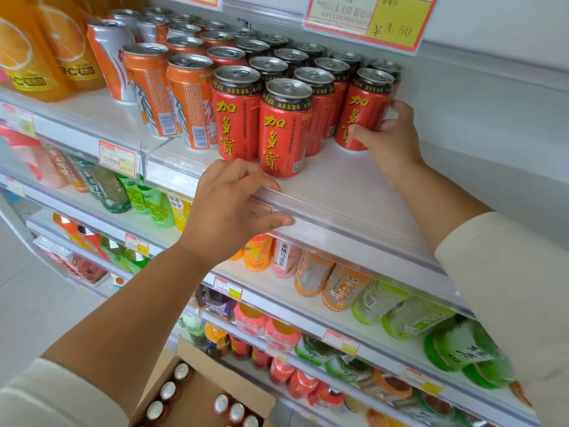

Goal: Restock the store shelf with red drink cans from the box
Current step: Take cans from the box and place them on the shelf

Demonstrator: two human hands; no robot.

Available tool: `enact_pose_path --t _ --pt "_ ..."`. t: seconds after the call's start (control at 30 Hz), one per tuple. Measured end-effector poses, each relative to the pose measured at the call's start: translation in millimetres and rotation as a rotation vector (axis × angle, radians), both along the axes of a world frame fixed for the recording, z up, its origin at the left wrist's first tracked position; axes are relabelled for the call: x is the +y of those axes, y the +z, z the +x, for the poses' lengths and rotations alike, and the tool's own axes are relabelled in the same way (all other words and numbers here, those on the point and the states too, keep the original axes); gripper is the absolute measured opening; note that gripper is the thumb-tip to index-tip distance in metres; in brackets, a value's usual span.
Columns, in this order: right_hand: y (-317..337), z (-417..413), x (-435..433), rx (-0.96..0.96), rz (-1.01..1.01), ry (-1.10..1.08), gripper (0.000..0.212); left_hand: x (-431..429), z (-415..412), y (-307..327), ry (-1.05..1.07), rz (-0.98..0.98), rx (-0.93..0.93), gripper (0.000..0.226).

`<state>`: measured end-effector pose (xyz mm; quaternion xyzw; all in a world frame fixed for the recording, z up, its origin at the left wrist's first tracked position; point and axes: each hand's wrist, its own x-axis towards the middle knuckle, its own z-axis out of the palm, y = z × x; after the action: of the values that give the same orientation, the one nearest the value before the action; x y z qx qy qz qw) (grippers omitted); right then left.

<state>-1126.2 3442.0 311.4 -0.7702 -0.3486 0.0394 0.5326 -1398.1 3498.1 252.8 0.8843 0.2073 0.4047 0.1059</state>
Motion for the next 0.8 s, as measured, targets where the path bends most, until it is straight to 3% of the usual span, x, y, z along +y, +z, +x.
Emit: enact_pose_path --t 0.1,0.2,0.3,0.47,0.53,0.63,0.8 --pt "13.7 -8.4 -6.6 0.078 -0.025 -0.072 0.092 -5.5 -7.8 1.0 0.018 0.012 -0.029 0.055" --pt "31.6 -40.1 -31.3 -0.094 0.074 -0.137 0.06 -14.4 -38.3 -4.7 0.095 -0.061 -0.12 0.047" --pt "31.3 -105.6 -62.6 -0.267 0.23 0.001 0.032 -19.3 -95.2 -32.2 0.188 -0.162 -0.115 0.035" --pt "-33.4 -239.7 -98.0 -0.046 0.238 0.362 0.035 -28.8 -210.9 -116.4 0.329 -0.488 0.069 0.035" --pt "-85.8 -284.5 -99.1 0.039 0.118 0.463 0.039 -34.8 -252.5 -160.7 0.451 -0.632 0.172 0.041" --pt "-187.5 -335.7 -88.4 0.191 -0.214 0.591 0.032 -49.1 -303.7 -232.5 0.589 -0.874 0.362 0.044" --pt "-383.1 -374.2 -64.4 0.303 -0.716 0.675 0.035 -74.7 -338.6 -359.0 0.663 -1.28 0.583 0.035"
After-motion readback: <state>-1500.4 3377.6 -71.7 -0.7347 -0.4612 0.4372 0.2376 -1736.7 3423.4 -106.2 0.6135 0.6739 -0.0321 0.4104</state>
